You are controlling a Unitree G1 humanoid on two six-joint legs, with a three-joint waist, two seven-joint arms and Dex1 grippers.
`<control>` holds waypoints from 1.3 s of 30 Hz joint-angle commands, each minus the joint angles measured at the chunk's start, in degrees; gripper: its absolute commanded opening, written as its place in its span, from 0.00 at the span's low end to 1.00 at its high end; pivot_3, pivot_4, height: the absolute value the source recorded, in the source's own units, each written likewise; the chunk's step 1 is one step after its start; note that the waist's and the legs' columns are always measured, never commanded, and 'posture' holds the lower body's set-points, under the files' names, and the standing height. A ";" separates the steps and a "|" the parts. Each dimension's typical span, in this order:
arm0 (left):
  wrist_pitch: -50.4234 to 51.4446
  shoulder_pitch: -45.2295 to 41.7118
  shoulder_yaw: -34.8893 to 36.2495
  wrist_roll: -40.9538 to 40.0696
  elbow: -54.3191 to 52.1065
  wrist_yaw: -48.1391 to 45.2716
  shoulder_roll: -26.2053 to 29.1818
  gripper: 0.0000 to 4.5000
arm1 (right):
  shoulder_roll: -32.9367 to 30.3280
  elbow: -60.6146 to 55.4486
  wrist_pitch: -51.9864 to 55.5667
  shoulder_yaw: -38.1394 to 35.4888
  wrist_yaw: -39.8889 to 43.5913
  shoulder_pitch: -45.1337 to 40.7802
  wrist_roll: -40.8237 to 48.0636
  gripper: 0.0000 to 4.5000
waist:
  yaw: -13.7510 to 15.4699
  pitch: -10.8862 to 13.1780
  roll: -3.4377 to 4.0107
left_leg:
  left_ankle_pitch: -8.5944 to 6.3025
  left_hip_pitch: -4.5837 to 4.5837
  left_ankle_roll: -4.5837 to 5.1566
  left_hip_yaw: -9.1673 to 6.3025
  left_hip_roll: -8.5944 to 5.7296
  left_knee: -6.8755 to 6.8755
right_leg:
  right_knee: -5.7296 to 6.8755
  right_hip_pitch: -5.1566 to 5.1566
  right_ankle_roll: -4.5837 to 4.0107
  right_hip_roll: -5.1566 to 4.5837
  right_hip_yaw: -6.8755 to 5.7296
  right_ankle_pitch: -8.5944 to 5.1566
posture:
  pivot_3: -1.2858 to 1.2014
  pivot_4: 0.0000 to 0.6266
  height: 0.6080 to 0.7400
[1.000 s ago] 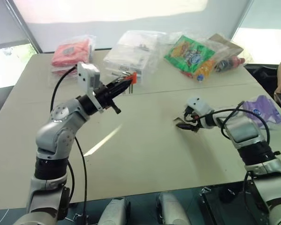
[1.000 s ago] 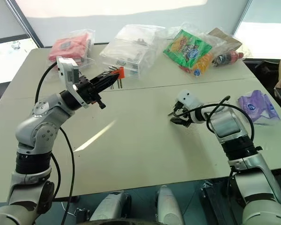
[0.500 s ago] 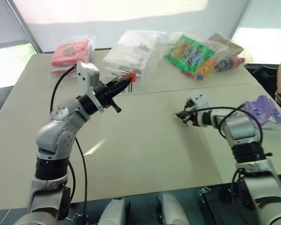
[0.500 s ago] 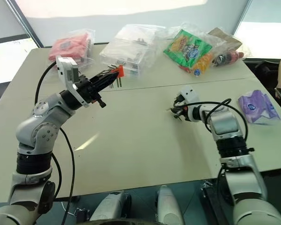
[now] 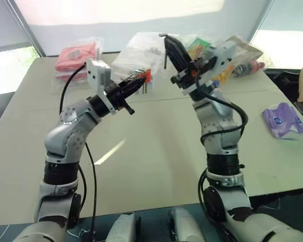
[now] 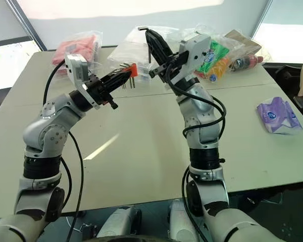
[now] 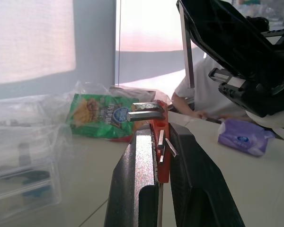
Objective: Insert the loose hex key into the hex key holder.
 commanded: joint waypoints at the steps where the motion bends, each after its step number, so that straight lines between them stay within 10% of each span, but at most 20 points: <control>1: -1.51 -2.25 0.08 0.34 -0.42 -0.22 -0.67 0.00 | 2.06 0.00 -3.56 1.66 -1.40 -2.29 -0.12 0.00 | -0.09 0.00 0.00 | 0.00 0.00 0.00 0.00 0.00 -0.01 | 0.00 -0.01 0.00 0.01 0.00 0.00 | 0.52 0.24 1.00; 39: 0.77 -2.95 0.96 -1.57 -1.08 -0.03 -2.54 0.00 | 0.38 5.64 -9.24 5.18 -1.95 -1.42 -2.44 0.00 | -1.42 0.00 0.01 | 0.00 0.00 0.00 -0.04 0.02 -0.10 | 0.00 -0.04 0.00 0.02 0.00 0.00 | 0.52 0.24 1.00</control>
